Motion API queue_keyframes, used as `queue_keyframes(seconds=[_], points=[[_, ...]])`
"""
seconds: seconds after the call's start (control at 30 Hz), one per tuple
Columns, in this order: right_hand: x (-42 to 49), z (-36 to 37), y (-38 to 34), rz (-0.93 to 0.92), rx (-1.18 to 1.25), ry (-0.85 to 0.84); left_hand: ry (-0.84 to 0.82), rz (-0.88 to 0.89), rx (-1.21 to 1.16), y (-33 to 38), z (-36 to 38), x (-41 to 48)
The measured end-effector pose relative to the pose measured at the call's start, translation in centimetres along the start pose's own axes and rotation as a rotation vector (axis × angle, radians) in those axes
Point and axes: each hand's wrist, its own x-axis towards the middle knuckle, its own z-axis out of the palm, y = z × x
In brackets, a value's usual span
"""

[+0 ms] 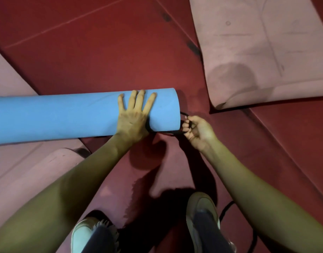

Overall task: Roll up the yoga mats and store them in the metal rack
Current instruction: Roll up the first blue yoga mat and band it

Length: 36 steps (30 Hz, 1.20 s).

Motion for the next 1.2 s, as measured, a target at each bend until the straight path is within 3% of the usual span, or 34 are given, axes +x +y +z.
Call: queue_keyframes(seconds=[0.13, 0.27, 0.37, 0.53, 0.63, 0.8, 0.9, 1.03, 1.2], points=[[-1.6, 2.4, -2.2, -0.102, 0.052, -0.097, 0.016, -0.009, 0.024, 0.3, 0.2, -0.7], [-2.0, 5.8, -2.9, -0.208, -0.154, -0.099, 0.074, 0.013, 0.007, 0.7, 0.7, -2.1], [-1.4, 7.3, -4.0, -0.164, -0.274, -0.137, 0.106, 0.004, -0.001, 0.8, 0.9, -2.6], [-0.5, 10.4, -4.6, -0.148, -0.696, -0.129, 0.159, 0.0, -0.047, 1.2, 1.0, -2.9], [0.6, 11.4, -4.8, -0.086, -0.705, -0.056, 0.191, -0.015, -0.073, 1.3, 0.9, -3.0], [0.7, 13.5, -3.2, -0.107, -0.87, -0.111, 0.243, 0.009, -0.21, 1.6, 0.5, -4.3], [0.8, 13.9, -1.7, -0.195, -0.923, -0.122, 0.203, 0.021, -0.327, -0.9, 0.3, -4.5], [1.0, 12.6, -1.8, -0.325, -0.939, -0.164, 0.031, -0.078, -0.099, -6.6, -0.5, -5.7], [1.0, 12.0, -1.6, -0.456, -1.039, -0.153, -0.081, -0.073, -0.081, -9.6, -0.6, -5.3]])
